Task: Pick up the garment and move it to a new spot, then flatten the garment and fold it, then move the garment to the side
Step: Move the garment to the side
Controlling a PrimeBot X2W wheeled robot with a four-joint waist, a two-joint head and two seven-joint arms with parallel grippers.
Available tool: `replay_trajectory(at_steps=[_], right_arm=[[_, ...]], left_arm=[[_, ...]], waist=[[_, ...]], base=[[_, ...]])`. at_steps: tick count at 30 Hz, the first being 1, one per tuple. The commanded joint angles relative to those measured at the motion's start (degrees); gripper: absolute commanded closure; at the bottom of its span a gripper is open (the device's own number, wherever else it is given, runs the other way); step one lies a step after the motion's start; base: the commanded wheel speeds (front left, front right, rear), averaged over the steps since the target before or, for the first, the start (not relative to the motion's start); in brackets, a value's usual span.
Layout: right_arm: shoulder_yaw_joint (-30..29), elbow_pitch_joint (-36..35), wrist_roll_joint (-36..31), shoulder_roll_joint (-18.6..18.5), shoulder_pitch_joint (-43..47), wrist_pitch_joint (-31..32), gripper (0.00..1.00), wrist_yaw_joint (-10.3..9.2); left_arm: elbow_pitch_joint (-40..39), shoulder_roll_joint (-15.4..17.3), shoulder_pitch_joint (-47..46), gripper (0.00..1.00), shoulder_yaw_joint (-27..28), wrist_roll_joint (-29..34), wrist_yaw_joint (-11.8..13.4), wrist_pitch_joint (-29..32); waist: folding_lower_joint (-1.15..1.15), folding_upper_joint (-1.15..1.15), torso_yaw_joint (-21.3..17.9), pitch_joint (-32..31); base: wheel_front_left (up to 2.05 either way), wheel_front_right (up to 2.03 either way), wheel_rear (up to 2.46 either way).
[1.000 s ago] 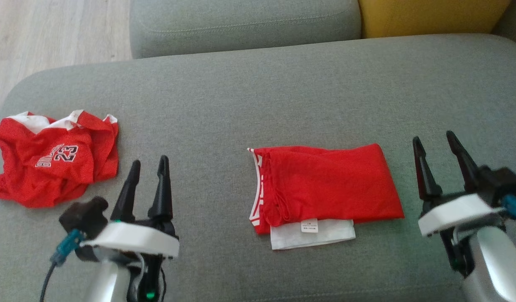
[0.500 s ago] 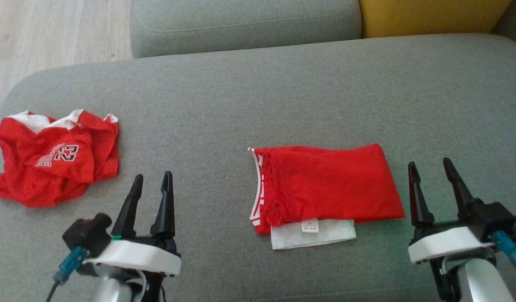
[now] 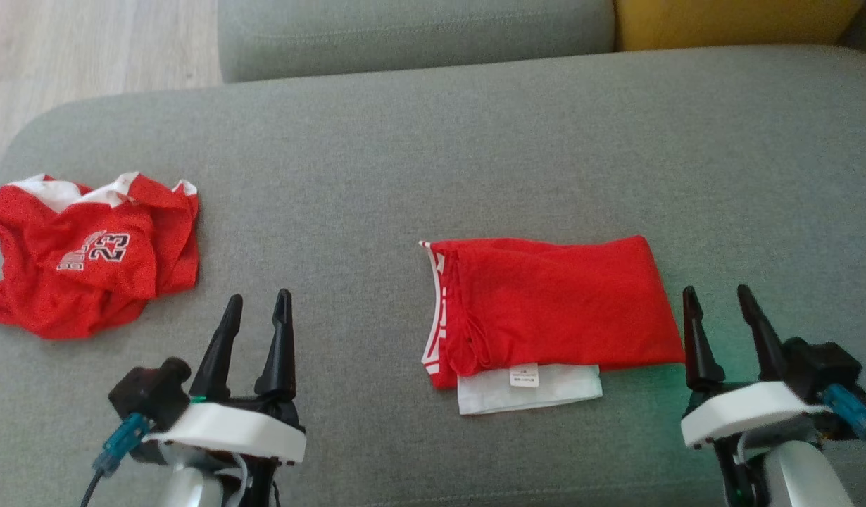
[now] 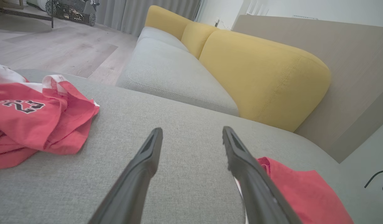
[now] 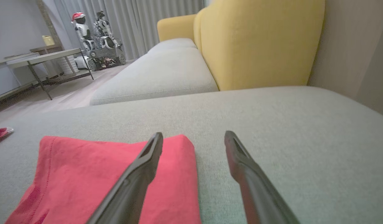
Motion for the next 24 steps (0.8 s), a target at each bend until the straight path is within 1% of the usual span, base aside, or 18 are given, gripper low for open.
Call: replay_trajectory(at_steps=[1, 7, 10, 18, 21, 22, 23, 24], right_arm=[[1.2, -1.2, 0.2, 0.1, -3.0, 0.3, 0.0, -0.04], [1.1, 5.0, 3.8, 0.6, -7.0, 4.7, 0.0, -0.04], [0.8, 8.4, 4.5, 0.7, -9.0, 6.1, 0.0, -0.04], [0.3, 16.4, 4.8, 0.9, -12.7, 7.1, 0.0, -0.04], [1.1, 18.7, 4.8, 0.9, -13.6, 7.6, 0.0, -0.04], [1.8, 19.3, 5.1, 1.0, -13.9, 7.7, 0.55, -0.04], [2.4, 19.6, 5.0, 1.0, -14.2, 7.5, 1.0, -0.04], [3.1, 19.9, 4.7, 1.0, -14.4, 7.2, 1.0, -0.04]], left_arm=[[-1.7, 0.2, -2.7, 0.0, 1.3, 0.5, 0.0, -0.4], [-1.0, 0.2, -4.2, 0.0, 0.7, 0.8, -0.2, -0.4], [-0.7, 0.2, -4.9, 0.0, 0.6, 1.0, -0.4, -0.4], [-0.2, 0.2, -6.0, 0.0, 0.5, 1.3, -0.6, -0.4], [-0.2, 0.2, -6.1, 0.0, 0.5, 1.4, -0.6, -0.4], [-0.2, 0.2, -6.2, 0.0, 0.5, 1.4, -0.6, -0.4], [-0.1, 0.2, -6.3, 0.0, 0.6, 1.4, -0.6, -0.4], [-0.1, 0.2, -6.5, 0.0, 0.6, 1.4, -0.6, -0.4]], waist=[[0.0, 0.0, 0.1, 0.6], [0.0, 0.0, 0.8, 3.0], [0.0, 0.0, 1.4, 3.9], [0.0, 0.0, 2.4, 5.4], [0.0, 0.0, 2.5, 5.7], [0.0, 0.0, 2.4, 5.8], [0.0, 0.0, 2.4, 5.9], [0.0, 0.0, 2.3, 6.0]], base=[[0.0, 0.0, 0.0], [0.0, 0.0, 0.0], [0.0, 0.0, 0.0], [0.0, 0.0, 0.0], [0.0, 0.0, 0.0], [0.0, 0.0, 0.0], [0.0, 0.0, 0.0], [0.0, 0.0, 0.0]])
